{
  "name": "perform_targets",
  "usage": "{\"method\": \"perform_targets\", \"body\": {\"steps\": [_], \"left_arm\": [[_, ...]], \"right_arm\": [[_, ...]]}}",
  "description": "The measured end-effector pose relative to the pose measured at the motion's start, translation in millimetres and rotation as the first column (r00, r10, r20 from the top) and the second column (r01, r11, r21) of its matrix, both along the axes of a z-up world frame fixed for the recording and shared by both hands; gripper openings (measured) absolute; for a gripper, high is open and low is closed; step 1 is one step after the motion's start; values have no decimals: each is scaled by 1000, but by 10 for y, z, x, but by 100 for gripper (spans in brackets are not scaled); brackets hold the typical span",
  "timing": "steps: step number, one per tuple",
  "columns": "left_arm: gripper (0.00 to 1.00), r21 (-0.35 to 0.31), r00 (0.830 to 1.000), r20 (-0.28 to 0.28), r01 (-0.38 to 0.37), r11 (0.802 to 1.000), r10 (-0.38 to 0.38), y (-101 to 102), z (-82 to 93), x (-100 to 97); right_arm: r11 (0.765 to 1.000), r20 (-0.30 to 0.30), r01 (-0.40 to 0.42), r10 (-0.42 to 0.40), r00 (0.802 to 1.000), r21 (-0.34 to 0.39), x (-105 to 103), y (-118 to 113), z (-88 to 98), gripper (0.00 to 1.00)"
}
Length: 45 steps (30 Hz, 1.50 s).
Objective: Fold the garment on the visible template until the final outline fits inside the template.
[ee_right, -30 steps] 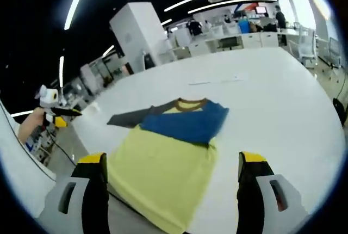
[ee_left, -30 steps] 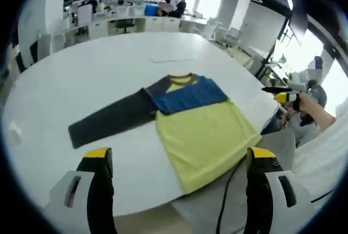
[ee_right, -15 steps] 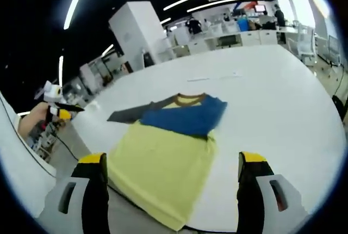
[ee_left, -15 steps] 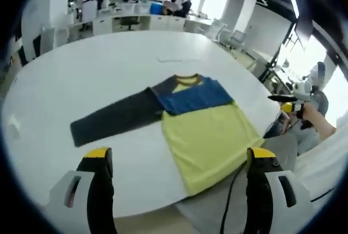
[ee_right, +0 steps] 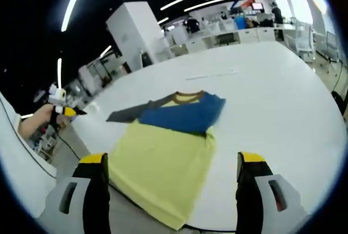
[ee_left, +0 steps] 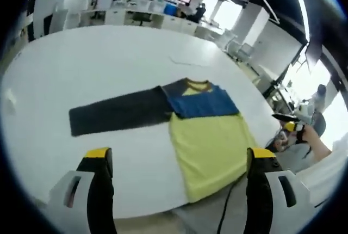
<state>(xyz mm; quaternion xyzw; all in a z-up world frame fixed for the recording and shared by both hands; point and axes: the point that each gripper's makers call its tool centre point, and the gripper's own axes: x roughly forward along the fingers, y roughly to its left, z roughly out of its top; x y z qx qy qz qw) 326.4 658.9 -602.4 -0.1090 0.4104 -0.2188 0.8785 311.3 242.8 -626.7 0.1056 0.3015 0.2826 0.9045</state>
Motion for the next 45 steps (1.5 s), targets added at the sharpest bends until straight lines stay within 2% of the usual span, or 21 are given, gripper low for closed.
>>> {"method": "perform_targets", "body": {"steps": [7,11,21,28,36,45], "left_arm": [[99,-36,996,-67,-65,997,63,176,-271,-25],[99,-22,993,-84,-80,997,78,242,-341,-22],[99,-19,991,-78,-114,993,112,361,-331,171],[99,0,987,-88,-135,991,134,385,-421,262],[98,27,988,-98,-119,993,121,394,-495,368],[98,22,986,-101,-132,991,134,406,-532,458]], "right_arm": [[1000,-5,0,0,1000,12,34,40,-13,97],[1000,-11,-5,5,1000,12,32,64,-39,97],[1000,-12,12,-11,1000,18,86,62,-43,97],[1000,-14,17,-17,1000,24,119,91,-54,97],[999,-17,22,-21,1000,29,144,104,-58,96],[999,-16,27,-27,1000,23,161,89,-39,96]]}}
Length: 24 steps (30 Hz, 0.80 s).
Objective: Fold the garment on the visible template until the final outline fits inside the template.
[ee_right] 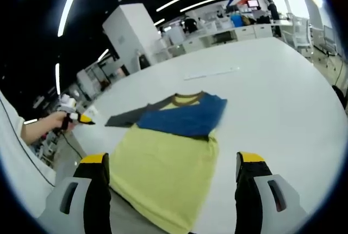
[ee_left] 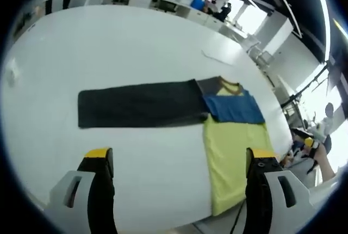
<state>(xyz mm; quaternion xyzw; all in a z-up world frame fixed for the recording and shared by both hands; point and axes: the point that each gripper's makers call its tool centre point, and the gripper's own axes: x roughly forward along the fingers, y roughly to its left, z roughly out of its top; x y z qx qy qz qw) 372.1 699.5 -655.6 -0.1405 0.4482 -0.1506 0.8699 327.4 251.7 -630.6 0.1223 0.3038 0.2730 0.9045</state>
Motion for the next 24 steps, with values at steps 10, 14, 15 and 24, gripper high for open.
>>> {"method": "perform_targets", "body": {"steps": [10,14,15,24], "left_arm": [[98,11,1000,2,-16,1000,16,136,-3,80],[97,14,1000,0,-23,1000,23,169,-15,104],[96,19,1000,1,-23,1000,23,181,-14,111],[96,34,1000,1,-28,999,28,261,-16,195]], "right_arm": [[1000,-16,-1,1,1000,-1,-21,28,-46,96],[1000,-13,3,-3,1000,-2,-8,29,-41,96],[1000,-11,6,-6,1000,-3,-1,25,-37,96],[1000,-13,12,-12,1000,0,35,30,-44,96]]}}
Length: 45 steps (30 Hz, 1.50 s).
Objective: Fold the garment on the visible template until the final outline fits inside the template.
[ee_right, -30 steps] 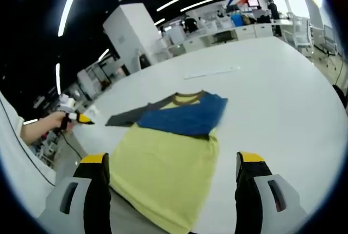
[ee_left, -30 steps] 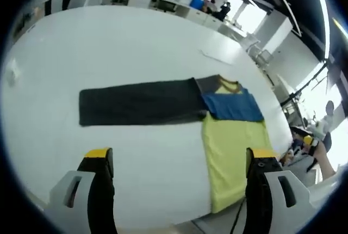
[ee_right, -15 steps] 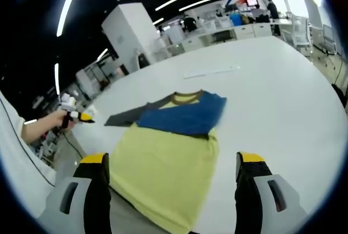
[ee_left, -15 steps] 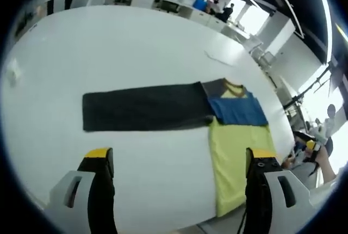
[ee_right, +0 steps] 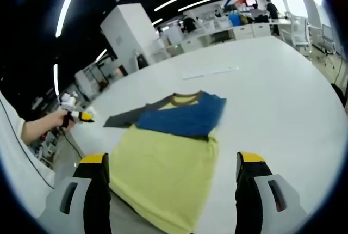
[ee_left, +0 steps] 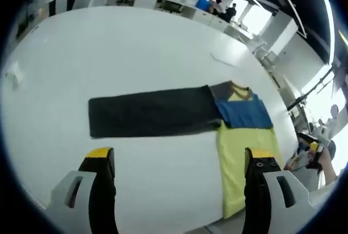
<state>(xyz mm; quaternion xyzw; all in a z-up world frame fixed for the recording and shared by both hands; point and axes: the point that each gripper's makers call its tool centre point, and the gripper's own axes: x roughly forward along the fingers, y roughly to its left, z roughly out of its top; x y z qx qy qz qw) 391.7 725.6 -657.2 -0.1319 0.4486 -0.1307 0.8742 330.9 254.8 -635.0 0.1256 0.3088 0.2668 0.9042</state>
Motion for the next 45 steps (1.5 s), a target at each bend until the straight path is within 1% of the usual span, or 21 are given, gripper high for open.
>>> {"method": "perform_targets", "body": {"steps": [11,19,24,29,34,38,42,45], "left_arm": [[96,11,1000,-19,9,1000,-8,35,-105,66],[96,15,1000,-17,-17,1000,17,175,-133,189],[95,23,999,-23,-35,999,36,251,-197,231],[95,18,999,-32,-43,999,43,290,-277,250],[95,7,998,-31,-61,998,61,360,-334,268],[95,13,997,-34,-70,997,71,419,-377,267],[95,27,996,-36,-79,997,80,508,-432,283],[95,27,995,-37,-89,996,90,577,-451,303]], "right_arm": [[1000,-13,2,-2,1000,2,11,31,-1,96],[1000,-13,4,-4,1000,4,71,62,18,96],[1000,-16,0,0,1000,18,85,109,33,96],[997,6,45,-45,999,70,194,50,177,96],[996,10,65,-66,998,64,256,-23,214,96],[995,5,77,-78,997,68,303,-48,224,96],[996,-4,72,-72,997,52,357,-17,205,96],[996,1,65,-65,998,55,412,40,217,96]]}}
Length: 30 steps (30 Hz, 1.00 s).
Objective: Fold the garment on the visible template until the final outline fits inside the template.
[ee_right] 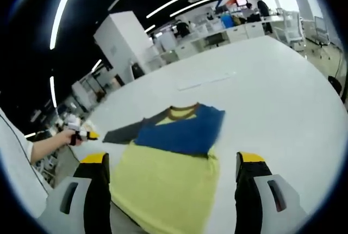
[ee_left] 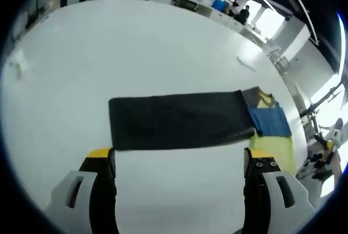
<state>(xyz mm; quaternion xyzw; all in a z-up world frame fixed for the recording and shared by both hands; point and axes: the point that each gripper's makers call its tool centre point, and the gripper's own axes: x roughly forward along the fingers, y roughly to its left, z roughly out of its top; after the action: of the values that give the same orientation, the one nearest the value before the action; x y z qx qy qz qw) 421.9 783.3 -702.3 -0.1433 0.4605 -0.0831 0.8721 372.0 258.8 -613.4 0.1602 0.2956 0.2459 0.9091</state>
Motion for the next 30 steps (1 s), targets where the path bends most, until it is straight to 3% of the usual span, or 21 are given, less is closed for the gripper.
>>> {"method": "perform_targets", "body": {"steps": [7,13,20,30], "left_arm": [[95,7,1000,8,-20,1000,20,143,-8,85],[95,15,1000,14,-24,1000,24,243,-50,185],[86,51,999,45,-7,999,4,264,-33,214],[71,115,994,104,-27,993,15,547,-179,388]], "right_arm": [[999,-4,-43,43,999,-6,39,170,-60,96],[998,-42,-62,61,997,-3,-10,235,-199,96],[998,-56,-65,64,996,-9,-11,224,-239,95],[998,-62,-70,70,996,-2,-14,371,-241,95]]}}
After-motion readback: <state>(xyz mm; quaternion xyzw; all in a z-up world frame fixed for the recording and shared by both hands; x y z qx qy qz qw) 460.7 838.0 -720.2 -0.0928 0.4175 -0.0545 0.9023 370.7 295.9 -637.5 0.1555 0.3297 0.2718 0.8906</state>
